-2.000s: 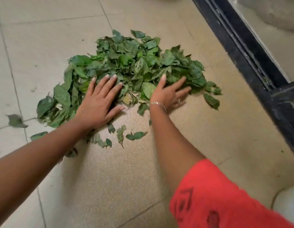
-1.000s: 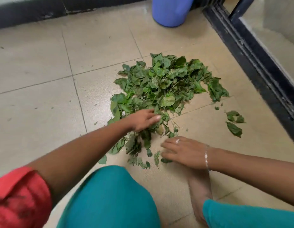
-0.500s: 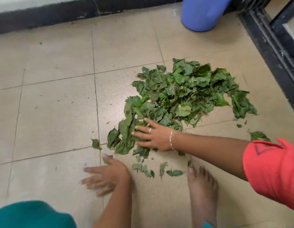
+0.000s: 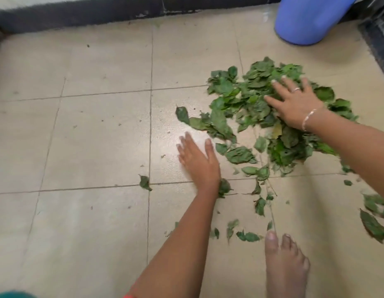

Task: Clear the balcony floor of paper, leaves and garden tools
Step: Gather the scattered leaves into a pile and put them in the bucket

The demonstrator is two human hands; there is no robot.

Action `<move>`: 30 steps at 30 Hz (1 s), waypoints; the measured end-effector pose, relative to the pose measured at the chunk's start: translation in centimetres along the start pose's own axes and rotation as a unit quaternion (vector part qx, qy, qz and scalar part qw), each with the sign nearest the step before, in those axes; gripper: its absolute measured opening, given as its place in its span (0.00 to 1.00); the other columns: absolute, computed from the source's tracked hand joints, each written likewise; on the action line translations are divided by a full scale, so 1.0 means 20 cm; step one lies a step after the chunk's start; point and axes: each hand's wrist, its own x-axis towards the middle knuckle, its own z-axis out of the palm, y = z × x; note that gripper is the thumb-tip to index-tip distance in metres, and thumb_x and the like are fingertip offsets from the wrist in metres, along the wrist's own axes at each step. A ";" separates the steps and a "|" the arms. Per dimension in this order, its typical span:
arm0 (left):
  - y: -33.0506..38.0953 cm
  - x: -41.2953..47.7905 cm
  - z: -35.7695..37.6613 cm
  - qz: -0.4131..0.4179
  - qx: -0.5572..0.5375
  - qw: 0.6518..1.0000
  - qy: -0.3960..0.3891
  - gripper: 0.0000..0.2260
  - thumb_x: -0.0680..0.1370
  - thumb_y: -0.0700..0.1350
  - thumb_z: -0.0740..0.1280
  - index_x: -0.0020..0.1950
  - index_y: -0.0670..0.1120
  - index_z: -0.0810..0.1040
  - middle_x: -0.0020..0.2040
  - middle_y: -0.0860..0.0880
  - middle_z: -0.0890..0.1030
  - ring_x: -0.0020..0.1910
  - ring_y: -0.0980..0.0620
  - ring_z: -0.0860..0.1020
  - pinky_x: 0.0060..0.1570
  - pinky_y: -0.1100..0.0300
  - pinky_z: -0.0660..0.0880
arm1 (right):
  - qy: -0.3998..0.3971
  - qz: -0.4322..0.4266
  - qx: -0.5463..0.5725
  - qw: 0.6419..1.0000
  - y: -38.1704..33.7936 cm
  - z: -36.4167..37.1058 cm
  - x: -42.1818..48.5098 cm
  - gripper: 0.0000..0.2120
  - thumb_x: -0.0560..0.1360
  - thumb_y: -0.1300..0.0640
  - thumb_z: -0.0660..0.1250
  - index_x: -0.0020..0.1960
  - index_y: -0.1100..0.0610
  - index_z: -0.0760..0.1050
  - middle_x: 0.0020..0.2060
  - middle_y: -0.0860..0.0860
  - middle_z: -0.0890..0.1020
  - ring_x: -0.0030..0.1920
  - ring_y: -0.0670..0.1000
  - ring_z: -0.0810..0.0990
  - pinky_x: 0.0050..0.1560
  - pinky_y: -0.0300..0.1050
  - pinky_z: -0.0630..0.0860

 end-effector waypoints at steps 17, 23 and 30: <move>-0.30 -0.45 -0.10 -0.143 0.044 0.985 0.089 0.37 0.73 0.69 0.32 0.77 0.50 0.42 0.76 0.52 0.38 0.74 0.54 0.37 0.72 0.52 0.36 | 0.131 -0.202 0.125 0.962 -0.66 0.09 -0.38 0.39 0.68 0.58 0.68 0.74 0.54 0.54 0.74 0.58 0.57 0.71 0.59 0.63 0.70 0.65 0.54; -0.44 -0.64 -0.07 -0.266 0.050 0.961 0.064 0.39 0.73 0.70 0.36 0.77 0.47 0.40 0.76 0.44 0.35 0.75 0.47 0.35 0.72 0.49 0.34 | 0.138 -0.164 0.207 0.954 -0.71 0.07 -0.53 0.40 0.66 0.64 0.67 0.74 0.55 0.54 0.73 0.58 0.56 0.72 0.61 0.61 0.68 0.59 0.51; -0.14 -0.46 0.05 -0.102 -0.125 0.984 -0.077 0.25 0.81 0.54 0.47 0.77 0.48 0.48 0.78 0.52 0.45 0.76 0.55 0.43 0.73 0.60 0.41 | 0.204 -0.325 0.133 0.914 -0.75 0.36 -0.71 0.25 0.71 0.56 0.61 0.69 0.54 0.64 0.68 0.57 0.70 0.67 0.60 0.70 0.67 0.63 0.57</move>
